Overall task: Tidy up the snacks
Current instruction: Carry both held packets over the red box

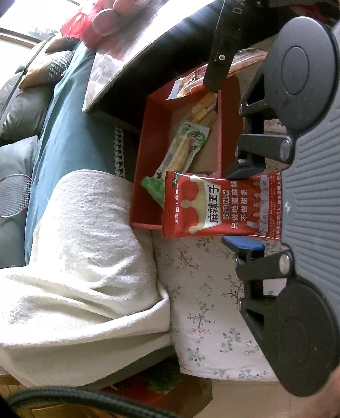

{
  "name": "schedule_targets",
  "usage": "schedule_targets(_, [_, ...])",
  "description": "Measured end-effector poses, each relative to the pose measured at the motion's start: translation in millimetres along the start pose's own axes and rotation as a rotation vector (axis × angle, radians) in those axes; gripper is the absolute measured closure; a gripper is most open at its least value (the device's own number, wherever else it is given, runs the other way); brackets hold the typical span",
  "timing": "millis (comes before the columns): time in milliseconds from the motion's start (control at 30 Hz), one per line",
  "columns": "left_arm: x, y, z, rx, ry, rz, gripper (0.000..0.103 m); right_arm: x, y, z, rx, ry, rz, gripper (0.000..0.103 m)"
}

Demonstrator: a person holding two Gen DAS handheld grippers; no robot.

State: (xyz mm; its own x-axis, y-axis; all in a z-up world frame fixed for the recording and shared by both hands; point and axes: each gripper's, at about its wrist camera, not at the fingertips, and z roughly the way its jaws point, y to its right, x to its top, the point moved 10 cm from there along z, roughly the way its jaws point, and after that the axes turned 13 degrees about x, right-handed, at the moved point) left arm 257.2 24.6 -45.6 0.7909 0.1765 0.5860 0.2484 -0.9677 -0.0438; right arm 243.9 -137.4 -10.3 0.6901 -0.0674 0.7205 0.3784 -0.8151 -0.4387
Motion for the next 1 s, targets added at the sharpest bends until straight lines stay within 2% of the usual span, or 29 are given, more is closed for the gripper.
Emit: schedule_targets(1000, [25.4,9.9,5.1,0.009,0.034,0.011,0.065,17.2,6.6,9.9,-0.019,0.03,0.01,0.026])
